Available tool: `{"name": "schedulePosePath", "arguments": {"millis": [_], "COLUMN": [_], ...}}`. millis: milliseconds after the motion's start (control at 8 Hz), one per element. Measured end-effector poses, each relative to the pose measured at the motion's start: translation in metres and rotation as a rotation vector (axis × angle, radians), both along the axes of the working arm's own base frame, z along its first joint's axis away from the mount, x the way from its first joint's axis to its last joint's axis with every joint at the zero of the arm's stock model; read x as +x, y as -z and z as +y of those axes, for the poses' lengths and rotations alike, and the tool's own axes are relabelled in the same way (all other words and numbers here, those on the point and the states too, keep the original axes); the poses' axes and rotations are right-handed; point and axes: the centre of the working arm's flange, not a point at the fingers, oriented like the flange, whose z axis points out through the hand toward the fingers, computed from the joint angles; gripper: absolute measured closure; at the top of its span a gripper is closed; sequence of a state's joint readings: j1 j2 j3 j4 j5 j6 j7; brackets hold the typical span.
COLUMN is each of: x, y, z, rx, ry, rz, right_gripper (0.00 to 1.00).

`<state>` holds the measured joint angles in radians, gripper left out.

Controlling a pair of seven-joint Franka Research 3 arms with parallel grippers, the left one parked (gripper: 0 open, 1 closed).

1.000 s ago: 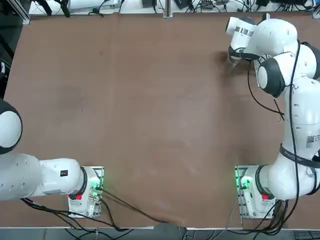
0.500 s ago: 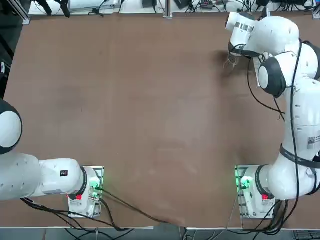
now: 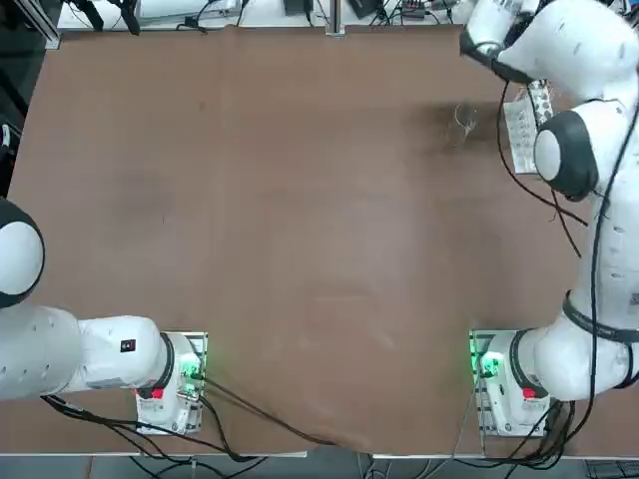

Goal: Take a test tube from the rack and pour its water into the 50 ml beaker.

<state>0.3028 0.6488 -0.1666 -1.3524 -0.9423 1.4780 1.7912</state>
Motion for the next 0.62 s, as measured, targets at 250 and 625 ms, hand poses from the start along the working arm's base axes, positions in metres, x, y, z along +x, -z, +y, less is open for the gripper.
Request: {"name": "schedulePosePath", "arguments": {"millis": [250,625], "x": [-0.012,-0.022], "y": [-0.062,-0.123], "z": [0.01,0.018], "rx": [0.202,0.515], "ry": [-0.117,-0.349], "rz": [0.181,0.401], "right_gripper": [0.0,0.0]}}
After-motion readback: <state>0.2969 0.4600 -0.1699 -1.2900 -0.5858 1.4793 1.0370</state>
